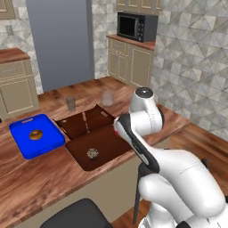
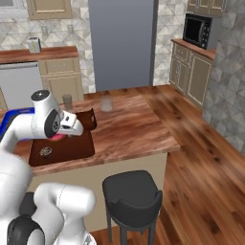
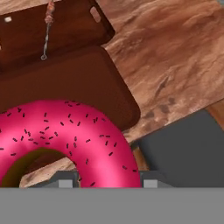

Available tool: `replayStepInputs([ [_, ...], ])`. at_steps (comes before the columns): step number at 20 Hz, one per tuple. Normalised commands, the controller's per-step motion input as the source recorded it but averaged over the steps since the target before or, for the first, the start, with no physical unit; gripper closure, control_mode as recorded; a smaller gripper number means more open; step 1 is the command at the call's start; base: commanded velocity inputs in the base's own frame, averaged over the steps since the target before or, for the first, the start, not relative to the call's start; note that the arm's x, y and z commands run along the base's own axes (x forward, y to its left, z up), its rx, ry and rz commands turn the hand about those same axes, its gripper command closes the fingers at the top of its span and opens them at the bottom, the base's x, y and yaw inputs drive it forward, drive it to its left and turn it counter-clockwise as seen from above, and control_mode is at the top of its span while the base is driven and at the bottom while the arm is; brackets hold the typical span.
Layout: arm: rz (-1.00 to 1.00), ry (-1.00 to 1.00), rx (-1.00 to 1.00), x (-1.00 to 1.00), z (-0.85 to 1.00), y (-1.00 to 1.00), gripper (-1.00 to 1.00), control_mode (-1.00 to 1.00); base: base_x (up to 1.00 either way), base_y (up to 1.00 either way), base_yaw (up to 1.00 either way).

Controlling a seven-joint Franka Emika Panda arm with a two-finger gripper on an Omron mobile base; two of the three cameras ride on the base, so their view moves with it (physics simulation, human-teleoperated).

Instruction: Take the cupcake and donut from the fridge and place them on the empty tray on the dining counter.

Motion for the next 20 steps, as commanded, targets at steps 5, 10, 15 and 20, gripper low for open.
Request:
replayStepInputs([
  [5, 0.00, 0.00, 0.04, 0.55, -0.32, 0.13, 1.00, -1.00, 0.00, 0.00, 0.00],
  [10, 0.00, 0.00, 0.00, 0.47, -0.31, 0.36, 1.00, -1.00, 0.00, 0.00, 0.00],
  [15, 0.00, 0.00, 0.00, 0.41, -0.27, 0.12, 1.00, -1.00, 0.00, 0.00, 0.00],
  [20, 0.00, 0.02, 0.00, 0.44, -0.33, 0.05, 1.00, -1.00, 0.00, 0.00, 0.00],
])
